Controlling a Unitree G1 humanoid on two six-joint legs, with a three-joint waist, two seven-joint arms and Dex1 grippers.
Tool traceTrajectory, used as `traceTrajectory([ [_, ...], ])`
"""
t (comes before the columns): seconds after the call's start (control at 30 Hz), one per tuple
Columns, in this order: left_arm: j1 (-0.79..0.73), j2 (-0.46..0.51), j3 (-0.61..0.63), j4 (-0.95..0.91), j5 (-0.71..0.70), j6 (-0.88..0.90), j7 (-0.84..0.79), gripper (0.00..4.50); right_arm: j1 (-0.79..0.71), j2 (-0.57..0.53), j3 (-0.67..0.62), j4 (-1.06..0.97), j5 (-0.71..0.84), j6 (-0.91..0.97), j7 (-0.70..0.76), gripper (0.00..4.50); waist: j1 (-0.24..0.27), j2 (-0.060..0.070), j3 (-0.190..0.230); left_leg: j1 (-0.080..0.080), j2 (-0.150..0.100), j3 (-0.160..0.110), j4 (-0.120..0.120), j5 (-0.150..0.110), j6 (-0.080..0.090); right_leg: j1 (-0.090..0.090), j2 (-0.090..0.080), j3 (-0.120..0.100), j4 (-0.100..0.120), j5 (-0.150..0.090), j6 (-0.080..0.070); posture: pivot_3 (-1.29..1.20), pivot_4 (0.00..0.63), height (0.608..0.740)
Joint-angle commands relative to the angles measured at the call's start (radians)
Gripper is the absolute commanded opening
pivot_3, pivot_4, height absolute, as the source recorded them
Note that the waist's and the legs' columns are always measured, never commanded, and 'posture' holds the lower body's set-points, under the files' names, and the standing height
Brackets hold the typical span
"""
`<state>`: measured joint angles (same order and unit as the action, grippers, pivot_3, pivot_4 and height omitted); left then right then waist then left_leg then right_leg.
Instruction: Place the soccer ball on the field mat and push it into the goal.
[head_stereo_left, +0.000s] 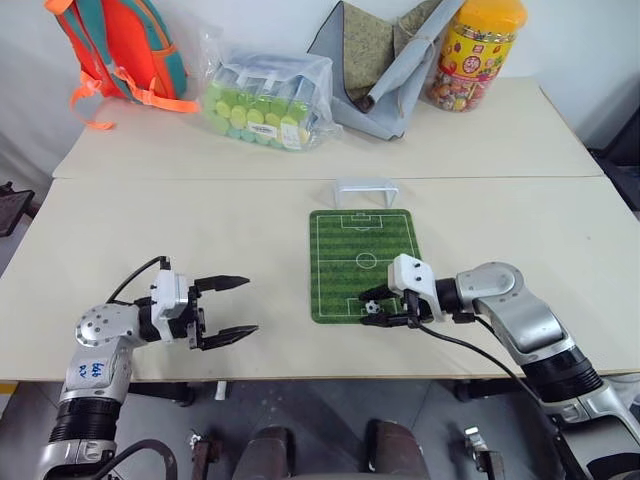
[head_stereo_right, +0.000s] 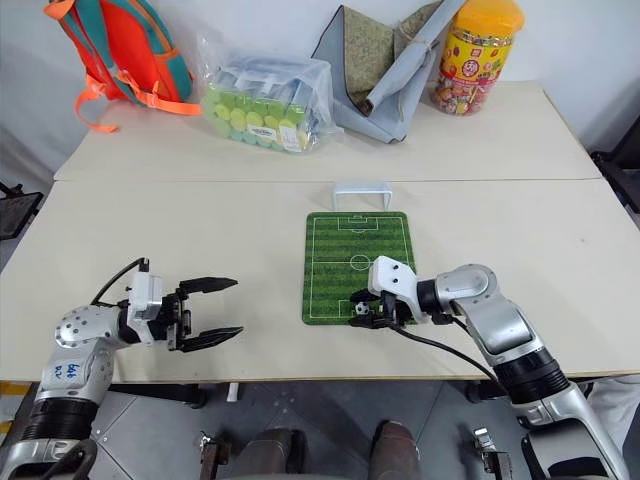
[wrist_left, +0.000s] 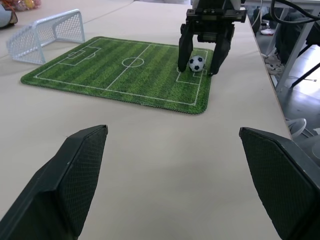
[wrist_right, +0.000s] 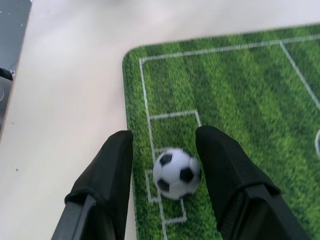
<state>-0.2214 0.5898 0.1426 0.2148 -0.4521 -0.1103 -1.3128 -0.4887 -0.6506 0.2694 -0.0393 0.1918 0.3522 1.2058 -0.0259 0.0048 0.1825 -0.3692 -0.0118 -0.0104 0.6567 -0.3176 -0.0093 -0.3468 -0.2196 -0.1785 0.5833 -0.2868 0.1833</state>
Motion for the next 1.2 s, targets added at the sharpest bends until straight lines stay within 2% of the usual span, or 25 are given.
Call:
traceTrajectory([
  [0.03, -0.018, -0.004, -0.001, 0.013, -0.007, -0.015, -0.005, 4.50, -0.043, -0.027, -0.046, -0.072, 0.037, 0.023, 0.012, 2.18, 0.000, 0.000, 0.000, 0.000, 0.000, 0.000, 0.000, 0.000, 0.000, 0.000, 0.000, 0.000, 0.000, 0.000, 0.000, 0.00, 0.150, 0.740],
  [0.3, -0.046, -0.011, -0.009, 0.043, -0.003, -0.026, -0.011, 4.50, -0.068, -0.068, -0.084, -0.174, 0.087, 0.100, 0.011, 2.18, 0.001, 0.000, 0.000, 0.000, 0.000, 0.001, 0.000, 0.000, 0.000, -0.001, 0.000, 0.001, 0.001, 0.000, 0.000, 0.00, 0.150, 0.740],
  [0.4, -0.049, -0.013, -0.010, 0.045, -0.007, -0.027, -0.022, 4.50, -0.013, -0.100, -0.126, -0.216, 0.119, 0.092, 0.019, 1.26, 0.004, 0.000, 0.000, -0.001, 0.000, 0.001, 0.000, 0.000, 0.000, -0.001, 0.000, 0.002, 0.001, 0.000, 0.000, 0.00, 0.150, 0.740],
  [0.5, -0.050, -0.010, -0.013, 0.044, -0.010, -0.023, -0.037, 4.50, 0.040, -0.112, -0.100, -0.220, 0.096, 0.065, 0.012, 0.13, 0.007, -0.001, 0.000, -0.001, 0.000, 0.001, 0.000, -0.001, 0.000, -0.001, 0.000, 0.002, 0.000, 0.000, 0.000, 0.00, 0.150, 0.740],
  [0.53, -0.050, -0.010, -0.014, 0.043, -0.011, -0.021, -0.041, 4.50, 0.047, -0.111, -0.092, -0.217, 0.088, 0.054, 0.009, 0.06, 0.007, -0.001, 0.000, -0.001, 0.000, 0.002, 0.000, -0.001, 0.000, -0.001, 0.000, 0.002, 0.000, 0.000, 0.000, 0.00, 0.150, 0.740],
  [0.77, -0.051, 0.000, -0.014, 0.039, -0.011, -0.017, -0.064, 4.50, 0.075, -0.087, -0.025, -0.159, 0.064, -0.007, 0.039, 0.06, 0.000, -0.001, 0.000, 0.000, 0.001, 0.003, 0.001, -0.001, 0.000, -0.002, 0.001, 0.004, 0.001, 0.000, 0.000, 0.00, 0.150, 0.740],
  [1.0, -0.066, 0.010, -0.009, 0.042, -0.010, -0.009, -0.067, 4.50, 0.037, -0.031, 0.014, -0.042, 0.015, -0.079, 0.023, 0.06, 0.001, -0.001, 0.000, -0.001, 0.001, 0.004, 0.002, -0.001, 0.000, -0.003, 0.001, 0.004, 0.002, 0.000, -0.001, 0.00, 0.150, 0.740],
  [1.1, -0.077, 0.012, -0.010, 0.047, -0.008, -0.008, -0.065, 4.50, 0.001, 0.002, 0.000, 0.031, -0.003, -0.109, -0.002, 0.06, 0.000, -0.001, 0.000, -0.001, 0.001, 0.004, 0.002, -0.001, 0.000, -0.004, 0.001, 0.005, 0.002, 0.000, -0.001, 0.00, 0.150, 0.740],
  [1.2, -0.104, 0.017, -0.007, 0.056, -0.007, -0.004, -0.063, 4.50, -0.079, 0.021, -0.071, 0.128, 0.000, -0.118, -0.058, 0.06, -0.001, -0.001, 0.000, -0.001, 0.001, 0.006, 0.002, -0.001, 0.000, -0.005, 0.001, 0.006, 0.003, 0.001, -0.001, 0.00, 0.150, 0.740],
])
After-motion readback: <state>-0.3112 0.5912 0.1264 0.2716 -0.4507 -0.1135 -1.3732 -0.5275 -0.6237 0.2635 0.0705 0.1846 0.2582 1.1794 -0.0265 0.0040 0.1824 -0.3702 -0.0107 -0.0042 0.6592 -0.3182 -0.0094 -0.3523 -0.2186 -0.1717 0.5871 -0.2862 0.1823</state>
